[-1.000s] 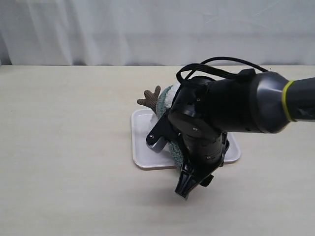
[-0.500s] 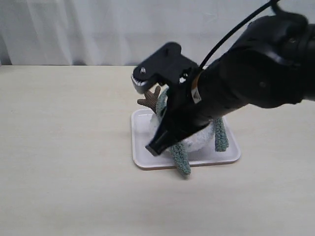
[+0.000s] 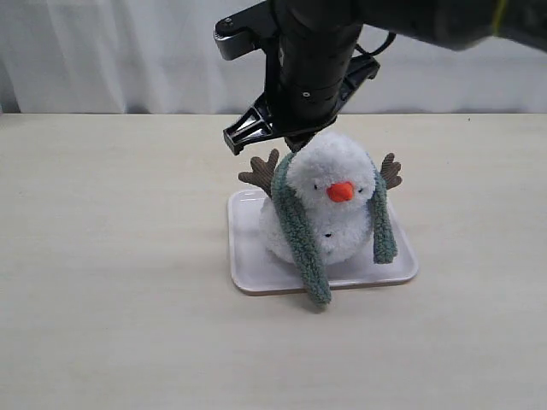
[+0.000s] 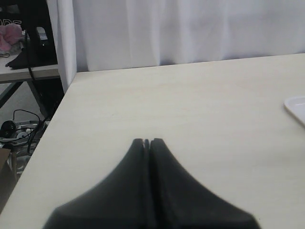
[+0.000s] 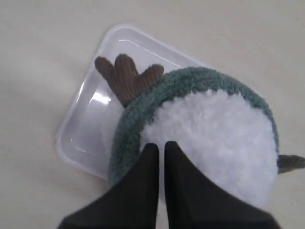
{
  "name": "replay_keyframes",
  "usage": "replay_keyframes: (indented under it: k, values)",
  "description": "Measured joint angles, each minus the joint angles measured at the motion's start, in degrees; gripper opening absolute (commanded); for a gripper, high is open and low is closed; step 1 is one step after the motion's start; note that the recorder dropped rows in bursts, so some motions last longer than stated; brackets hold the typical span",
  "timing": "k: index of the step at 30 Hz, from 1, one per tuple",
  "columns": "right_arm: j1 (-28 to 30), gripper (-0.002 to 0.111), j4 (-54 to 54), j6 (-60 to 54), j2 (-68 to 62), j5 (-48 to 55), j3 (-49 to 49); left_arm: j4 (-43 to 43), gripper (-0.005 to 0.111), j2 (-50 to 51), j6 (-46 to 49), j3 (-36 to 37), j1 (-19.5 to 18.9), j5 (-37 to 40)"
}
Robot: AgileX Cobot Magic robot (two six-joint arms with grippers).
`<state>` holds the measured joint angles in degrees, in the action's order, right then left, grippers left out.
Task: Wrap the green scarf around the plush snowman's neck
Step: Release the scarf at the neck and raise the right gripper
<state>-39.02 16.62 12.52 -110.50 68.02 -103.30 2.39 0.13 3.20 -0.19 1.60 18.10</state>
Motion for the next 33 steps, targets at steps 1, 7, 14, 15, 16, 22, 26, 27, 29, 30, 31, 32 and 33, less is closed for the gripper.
replay_keyframes:
  k: [1, 7, 14, 15, 16, 22, 26, 27, 29, 30, 31, 32, 33]
  values:
    - [0.27, 0.004, 0.00, 0.00, -1.43, 0.34, -1.55, 0.00, 0.000, 0.00, 0.00, 0.00, 0.00, 0.00]
    - [1.20, 0.004, -1.30, -0.28, -7.00, 0.64, -7.50, 0.00, 0.000, 0.00, 0.00, 0.00, 0.00, 0.00]
    - [4.77, 0.004, -7.26, -0.57, -10.53, 1.25, -8.98, 0.00, 0.000, 0.00, 0.00, 0.00, 0.00, 0.00]
    - [5.11, 0.004, -7.85, -0.69, -11.01, 1.36, -9.10, 0.00, 0.000, 0.00, 0.00, 0.00, 0.00, 0.00]
    - [5.29, 0.004, -7.98, -0.82, -11.25, 1.35, -9.10, 0.00, 0.000, 0.00, 0.00, 0.00, 0.00, 0.00]
    - [5.54, 0.004, -8.38, -1.45, -12.96, 1.35, -9.20, 0.00, 0.000, 0.00, 0.00, 0.00, 0.00, 0.00]
    - [5.54, 0.004, -8.38, -1.68, -13.93, 1.37, -9.32, 0.00, 0.000, 0.00, 0.00, 0.00, 0.00, 0.00]
    - [5.54, 0.004, -8.38, -1.80, -14.31, 1.37, -9.32, 0.00, 0.000, 0.00, 0.00, 0.00, 0.00, 0.00]
    - [5.54, 0.004, -8.38, -2.08, -15.03, 1.37, -9.32, 0.00, 0.000, 0.00, 0.00, 0.00, 0.00, 0.00]
    - [5.54, 0.004, -8.38, -2.17, -15.49, 1.37, -9.32, 0.00, 0.000, 0.00, 0.00, 0.00, 0.00, 0.00]
    - [5.54, 0.004, -8.38, -2.17, -15.82, 1.37, -9.32, 0.00, 0.000, 0.00, 0.00, 0.00, 0.00, 0.00]
    - [5.54, 0.004, -8.38, -2.31, -16.07, 1.37, -9.32, 0.00, 0.000, 0.00, 0.00, 0.00, 0.00, 0.00]
    - [5.54, 0.004, -8.38, -2.35, -16.20, 1.37, -9.32, 0.00, 0.000, 0.00, 0.00, 0.00, 0.00, 0.00]
